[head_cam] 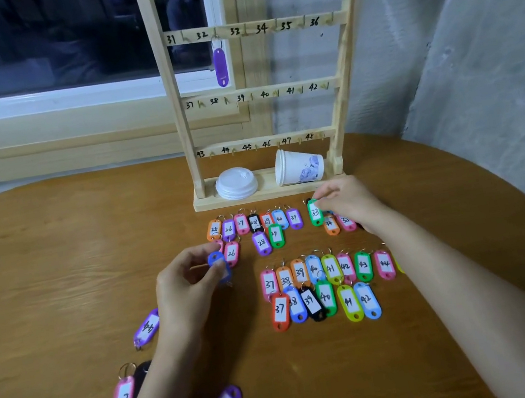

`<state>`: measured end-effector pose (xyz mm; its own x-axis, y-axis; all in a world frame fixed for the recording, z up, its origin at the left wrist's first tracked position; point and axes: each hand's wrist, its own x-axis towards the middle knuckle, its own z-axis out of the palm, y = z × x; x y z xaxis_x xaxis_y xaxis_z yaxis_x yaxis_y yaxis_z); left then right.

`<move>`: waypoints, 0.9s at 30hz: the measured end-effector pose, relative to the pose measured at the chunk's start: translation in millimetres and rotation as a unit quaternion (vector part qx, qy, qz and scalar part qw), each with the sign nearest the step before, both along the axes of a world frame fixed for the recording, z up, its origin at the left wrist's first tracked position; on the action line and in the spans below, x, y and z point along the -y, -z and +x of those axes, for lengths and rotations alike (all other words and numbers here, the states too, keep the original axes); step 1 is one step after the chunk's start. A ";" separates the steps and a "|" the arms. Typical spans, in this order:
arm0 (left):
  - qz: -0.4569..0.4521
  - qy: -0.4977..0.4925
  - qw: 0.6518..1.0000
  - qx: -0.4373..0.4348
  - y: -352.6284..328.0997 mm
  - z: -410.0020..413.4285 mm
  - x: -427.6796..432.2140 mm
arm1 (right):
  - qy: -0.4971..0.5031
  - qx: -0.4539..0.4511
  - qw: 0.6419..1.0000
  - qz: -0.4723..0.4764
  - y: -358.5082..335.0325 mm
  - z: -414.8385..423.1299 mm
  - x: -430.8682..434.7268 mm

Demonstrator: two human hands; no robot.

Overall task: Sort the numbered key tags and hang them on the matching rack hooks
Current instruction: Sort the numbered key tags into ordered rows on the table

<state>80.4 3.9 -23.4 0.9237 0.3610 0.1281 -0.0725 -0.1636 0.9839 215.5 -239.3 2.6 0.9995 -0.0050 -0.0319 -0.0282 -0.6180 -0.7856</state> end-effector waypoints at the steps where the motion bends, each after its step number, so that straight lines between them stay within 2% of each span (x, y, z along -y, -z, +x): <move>1: 0.000 0.000 1.000 0.002 -0.4 -0.6 -0.5 | -0.010 -0.012 1.000 -0.010 1.0 -0.7 0.5; 4: -0.001 0.002 1.000 0.003 -1.3 -1.7 0.6 | -0.024 -0.021 0.998 -0.055 4.6 -5.0 1.4; 7: -0.005 0.005 1.000 0.002 -1.6 -2.9 2.9 | -0.020 0.015 0.993 -0.113 1.1 -11.5 1.9; 9: -0.018 0.004 1.000 0.001 -1.2 -4.2 3.1 | -0.012 0.044 0.992 -0.119 -6.4 -17.9 2.8; 13: -0.092 0.001 0.996 0.002 -7.4 -8.1 6.1 | -0.022 0.108 0.992 -0.059 -20.4 -48.3 -4.7; 15: -0.111 0.008 0.994 0.001 -12.1 -10.7 9.7 | -0.056 0.109 0.992 -0.018 -21.3 -74.8 -16.4; 20: -0.074 0.043 0.996 -0.005 -18.6 -19.5 14.9 | -0.127 0.080 0.987 0.062 -2.6 -130.1 -50.1; 27: -0.016 0.084 0.996 -0.031 -20.9 -39.8 4.9 | -0.122 0.082 0.982 0.117 12.9 -149.7 -77.5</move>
